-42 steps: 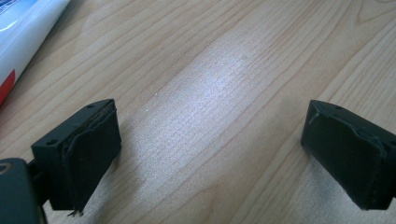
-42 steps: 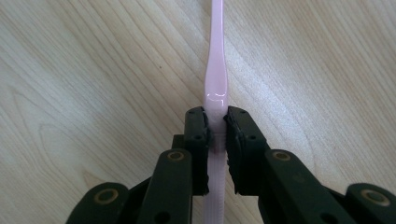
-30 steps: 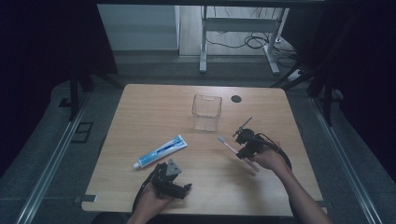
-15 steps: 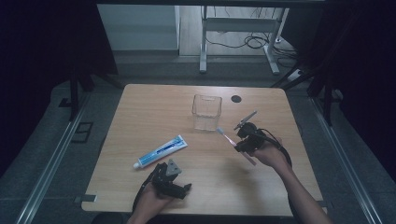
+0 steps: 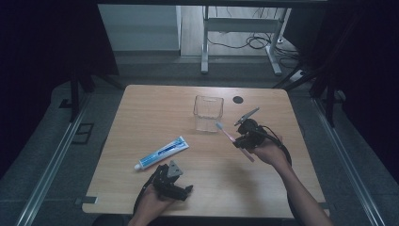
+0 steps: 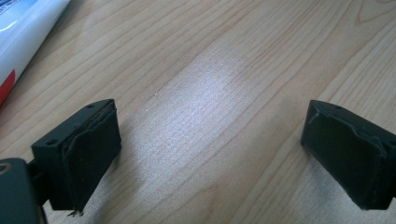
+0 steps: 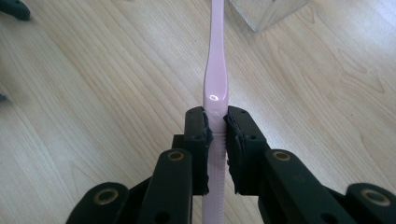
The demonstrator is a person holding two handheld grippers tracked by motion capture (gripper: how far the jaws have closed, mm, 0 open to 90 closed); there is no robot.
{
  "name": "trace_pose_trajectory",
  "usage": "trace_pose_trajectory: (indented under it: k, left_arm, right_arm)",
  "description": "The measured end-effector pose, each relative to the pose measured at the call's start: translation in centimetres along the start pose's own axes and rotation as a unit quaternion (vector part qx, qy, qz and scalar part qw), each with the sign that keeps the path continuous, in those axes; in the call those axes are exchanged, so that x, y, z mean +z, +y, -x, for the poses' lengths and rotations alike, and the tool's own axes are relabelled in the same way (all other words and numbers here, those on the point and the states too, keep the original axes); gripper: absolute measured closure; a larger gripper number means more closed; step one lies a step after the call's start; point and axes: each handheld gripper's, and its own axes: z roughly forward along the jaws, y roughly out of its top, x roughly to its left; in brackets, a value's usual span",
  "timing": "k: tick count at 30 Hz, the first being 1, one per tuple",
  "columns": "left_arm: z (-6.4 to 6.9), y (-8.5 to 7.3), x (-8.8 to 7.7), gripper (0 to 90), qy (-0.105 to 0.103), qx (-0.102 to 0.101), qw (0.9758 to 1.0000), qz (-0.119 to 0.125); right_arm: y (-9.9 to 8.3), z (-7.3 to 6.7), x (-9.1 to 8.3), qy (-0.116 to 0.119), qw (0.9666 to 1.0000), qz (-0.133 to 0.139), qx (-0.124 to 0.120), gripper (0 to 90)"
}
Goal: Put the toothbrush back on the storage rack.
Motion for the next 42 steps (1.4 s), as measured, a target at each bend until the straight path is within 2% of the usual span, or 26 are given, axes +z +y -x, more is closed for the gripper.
trace_pose_trajectory:
  k: [23,30,42]
  left_arm:
    - [0.0,0.0,0.0,4.7,0.001,0.001,1.0000,0.001]
    - [0.0,0.0,0.0,4.7,0.001,0.001,1.0000,0.002]
    - [0.0,0.0,0.0,4.7,0.001,0.001,1.0000,0.001]
  right_arm:
    - [2.3,-0.2,-1.3,-0.004,0.9979,0.065,0.002,78.3]
    - [2.9,0.1,-1.4,-0.003,0.9965,0.083,0.012,78.3]
    - [3.8,0.2,-1.6,-0.006,0.9949,0.100,0.013,78.2]
